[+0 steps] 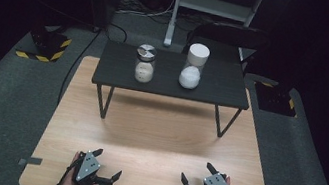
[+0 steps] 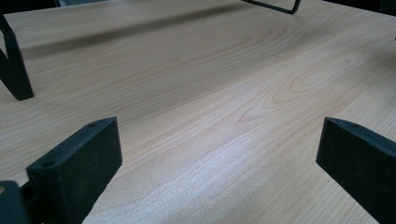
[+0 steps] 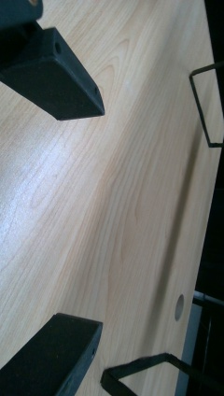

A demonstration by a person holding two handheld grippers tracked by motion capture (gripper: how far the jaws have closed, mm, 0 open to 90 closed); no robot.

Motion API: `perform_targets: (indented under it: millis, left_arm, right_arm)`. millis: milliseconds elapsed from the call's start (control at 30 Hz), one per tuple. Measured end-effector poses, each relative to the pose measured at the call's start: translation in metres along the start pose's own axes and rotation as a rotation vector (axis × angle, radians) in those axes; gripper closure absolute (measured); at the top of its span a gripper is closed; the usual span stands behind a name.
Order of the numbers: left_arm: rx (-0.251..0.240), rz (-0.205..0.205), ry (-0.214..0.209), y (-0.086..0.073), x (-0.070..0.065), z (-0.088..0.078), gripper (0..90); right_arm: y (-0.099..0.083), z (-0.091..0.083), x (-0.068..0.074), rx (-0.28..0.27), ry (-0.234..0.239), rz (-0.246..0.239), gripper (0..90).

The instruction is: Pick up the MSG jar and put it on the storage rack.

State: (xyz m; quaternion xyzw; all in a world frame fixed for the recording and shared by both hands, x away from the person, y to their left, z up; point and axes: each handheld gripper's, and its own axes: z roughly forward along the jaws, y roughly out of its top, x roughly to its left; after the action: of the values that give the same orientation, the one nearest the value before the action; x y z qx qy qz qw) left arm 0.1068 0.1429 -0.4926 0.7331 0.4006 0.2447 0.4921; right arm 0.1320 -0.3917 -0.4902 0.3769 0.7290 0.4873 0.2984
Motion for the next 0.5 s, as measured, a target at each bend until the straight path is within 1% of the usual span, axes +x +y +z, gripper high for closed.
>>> perform_targets:
  millis: [67,167,233,300,333,433,500]
  left_arm:
    - [0.0,0.0,0.0,0.0001,0.0001,0.0001,0.2]
    - [0.001,-0.002,-0.001,0.0004,0.0003,0.0006,0.2]
    - [0.005,0.006,-0.001,0.0012,-0.0006,0.0012,0.2]
    - [0.007,0.011,0.001,0.0016,-0.0016,0.0017,0.2]
    - [0.01,0.019,0.0,0.0023,-0.0015,0.002,0.2]
    - [0.008,0.013,-0.001,0.0025,-0.0017,0.0031,0.2]
    - [0.01,0.015,-0.001,0.0029,-0.0016,0.0034,0.2]
  right_arm:
    - [-0.0001,-0.001,0.0002,0.002,-0.006,0.0,0.3]
    - [-0.0004,-0.0029,0.0004,0.005,-0.012,-0.013,0.3]
    - [0.0017,-0.0037,-0.0018,0.022,-0.007,-0.017,0.4]
    - [0.0022,-0.0038,-0.0028,0.026,-0.005,-0.012,0.4]
    - [0.0022,-0.0043,-0.0053,0.027,-0.002,0.0,0.4]
    - [0.0006,-0.0052,-0.0076,0.019,0.002,0.016,0.3]
    - [0.0003,-0.0055,-0.009,0.017,0.006,0.015,0.3]
